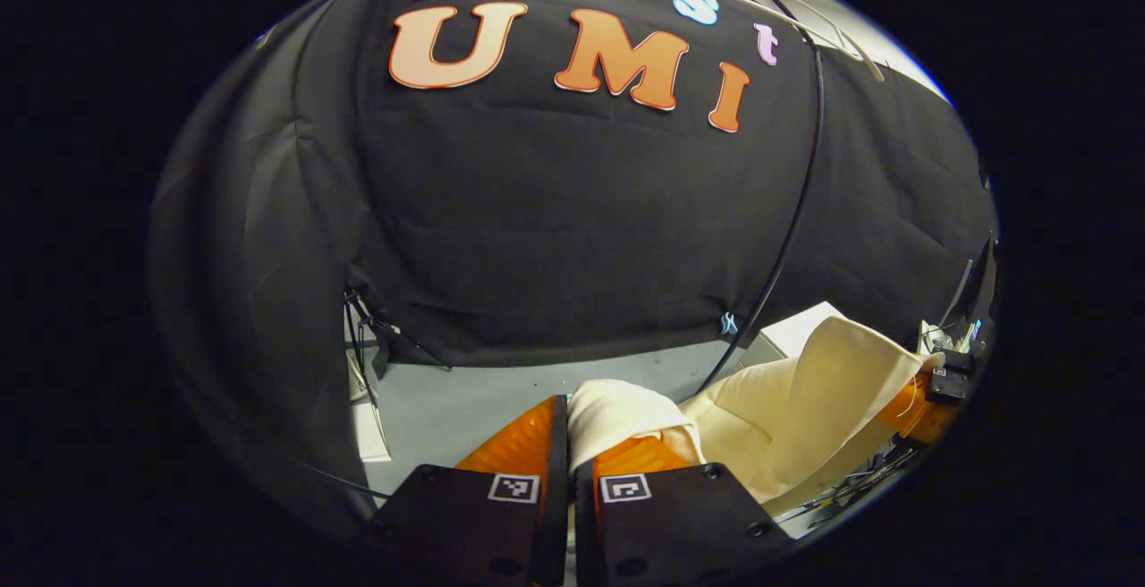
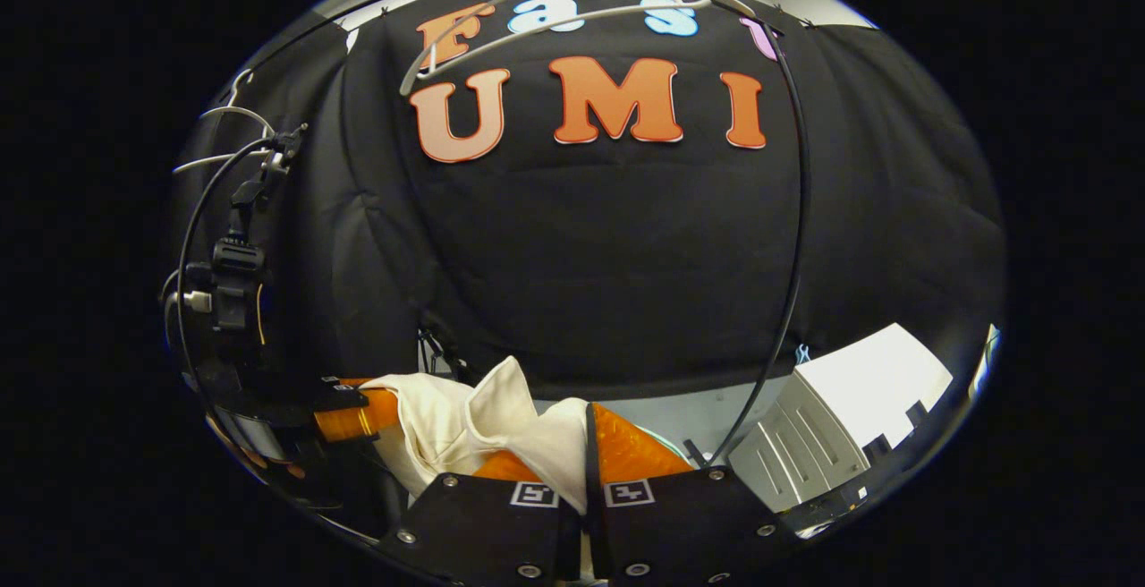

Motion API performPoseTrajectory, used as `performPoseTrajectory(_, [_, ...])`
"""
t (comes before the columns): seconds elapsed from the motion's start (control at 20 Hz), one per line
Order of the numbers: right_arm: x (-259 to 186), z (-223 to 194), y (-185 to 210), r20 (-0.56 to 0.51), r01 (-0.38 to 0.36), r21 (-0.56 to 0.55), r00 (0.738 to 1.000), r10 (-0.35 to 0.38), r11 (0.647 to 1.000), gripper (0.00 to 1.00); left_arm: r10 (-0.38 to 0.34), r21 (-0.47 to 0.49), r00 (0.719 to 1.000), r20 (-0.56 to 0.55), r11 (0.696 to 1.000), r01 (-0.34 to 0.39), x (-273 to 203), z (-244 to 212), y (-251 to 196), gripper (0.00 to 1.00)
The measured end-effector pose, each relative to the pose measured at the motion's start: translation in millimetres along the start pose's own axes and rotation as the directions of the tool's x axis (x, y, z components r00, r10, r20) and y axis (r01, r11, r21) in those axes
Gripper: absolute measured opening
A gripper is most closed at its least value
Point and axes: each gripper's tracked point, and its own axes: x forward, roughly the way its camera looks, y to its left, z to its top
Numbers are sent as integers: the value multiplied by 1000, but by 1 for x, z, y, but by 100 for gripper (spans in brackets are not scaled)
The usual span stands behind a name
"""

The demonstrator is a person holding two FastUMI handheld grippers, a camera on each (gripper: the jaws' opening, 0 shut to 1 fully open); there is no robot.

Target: Grasp the clothes on the hanger with both hands and then place them into the laundry hamper below.

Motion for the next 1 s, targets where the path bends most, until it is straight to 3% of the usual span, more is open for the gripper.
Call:
performPoseTrajectory(0.2, [15,-43,-23,-92,47,52,995,-42,998,13,6,7,999,-44,1000,-5,13,-17,5,13])
performPoseTrajectory(0.25, [18,-52,-27,-117,54,62,992,-47,997,7,13,11,998,-57,1000,-12,15,-22,7,13])
performPoseTrajectory(0.35, [26,-71,-32,-163,73,67,985,-62,995,8,16,5,996,-92,1000,-15,20,-36,10,15])
performPoseTrajectory(0.45, [31,-90,-36,-208,91,66,975,-76,994,11,10,-5,990,-144,1000,-10,27,-53,11,22])
performPoseTrajectory(0.5, [29,-103,-40,-243,99,60,967,-82,993,12,13,-4,984,-178,1000,-14,28,-65,13,31])
performPoseTrajectory(0.6, [30,-115,-40,-276,99,53,958,-81,994,29,14,-2,977,-214,1000,-15,28,-75,16,47])
performPoseTrajectory(0.65, [28,-119,-36,-283,92,51,956,-74,994,46,20,-2,974,-226,1000,-22,29,-79,19,55])
performPoseTrajectory(0.7, [27,-122,-34,-296,83,49,953,-65,995,57,24,-7,970,-241,1000,-26,29,-83,21,65])
performPoseTrajectory(0.75, [27,-128,-34,-310,83,46,949,-65,995,80,30,-15,968,-251,999,-35,28,-86,23,75])
performPoseTrajectory(0.8, [26,-136,-34,-321,83,47,945,-64,995,80,32,-21,965,-260,999,-38,27,-90,24,96])
performPoseTrajectory(0.85, [25,-139,-32,-332,83,52,941,-61,995,88,36,-25,963,-266,999,-44,25,-93,26,94])
performPoseTrajectory(0.95, [22,-143,-32,-349,84,65,936,-56,994,93,46,-31,962,-270,998,-57,22,-97,31,94])
performPoseTrajectory(1.0, [22,-142,-31,-352,86,68,934,-57,994,93,43,-33,962,-271,998,-54,19,-99,30,89])
